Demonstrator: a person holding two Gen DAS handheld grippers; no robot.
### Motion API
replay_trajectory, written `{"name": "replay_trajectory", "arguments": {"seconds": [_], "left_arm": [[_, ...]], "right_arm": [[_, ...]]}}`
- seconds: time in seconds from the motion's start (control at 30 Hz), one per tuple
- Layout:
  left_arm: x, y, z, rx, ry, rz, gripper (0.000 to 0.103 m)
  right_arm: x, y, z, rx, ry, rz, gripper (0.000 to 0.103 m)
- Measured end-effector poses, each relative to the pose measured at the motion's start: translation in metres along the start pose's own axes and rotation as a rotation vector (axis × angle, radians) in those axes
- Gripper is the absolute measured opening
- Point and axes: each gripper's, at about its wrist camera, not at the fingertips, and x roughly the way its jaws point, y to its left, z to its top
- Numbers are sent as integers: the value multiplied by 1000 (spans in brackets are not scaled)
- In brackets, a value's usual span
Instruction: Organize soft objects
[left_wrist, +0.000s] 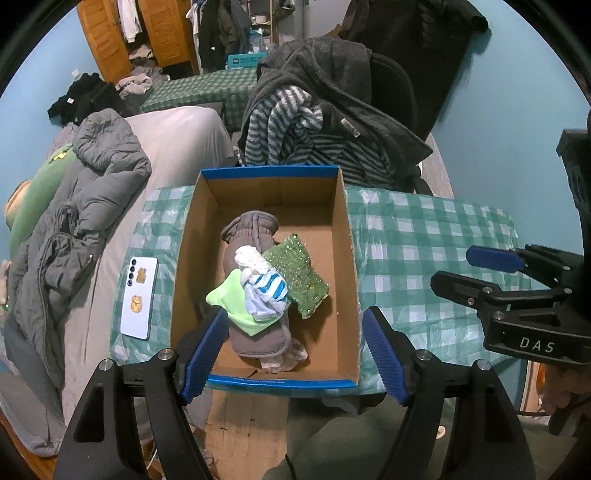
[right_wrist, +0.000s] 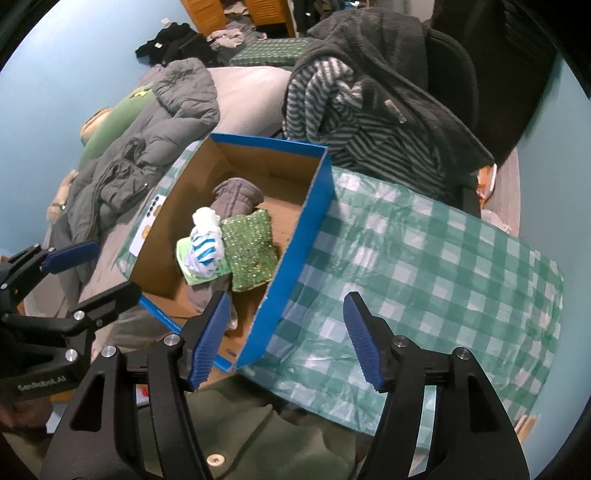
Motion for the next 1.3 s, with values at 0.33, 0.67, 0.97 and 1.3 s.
{"name": "replay_trajectory", "arguments": {"seconds": [0.33, 0.67, 0.97, 1.3], "left_arm": [[-3, -7, 10, -41, -10, -12, 77], [-4, -13, 17, -54, -8, -20, 77], [-3, -22, 23, -36, -6, -8, 77], [-1, -25, 25, -35, -4, -8, 77]], "right_arm": [[-13, -15, -2, 29, -13, -1, 65], [-24, -25, 0, 43, -36, -2, 65], [-25, -33, 4, 48, -41, -4, 65], [-25, -39, 7, 48, -36, -1, 65]]}}
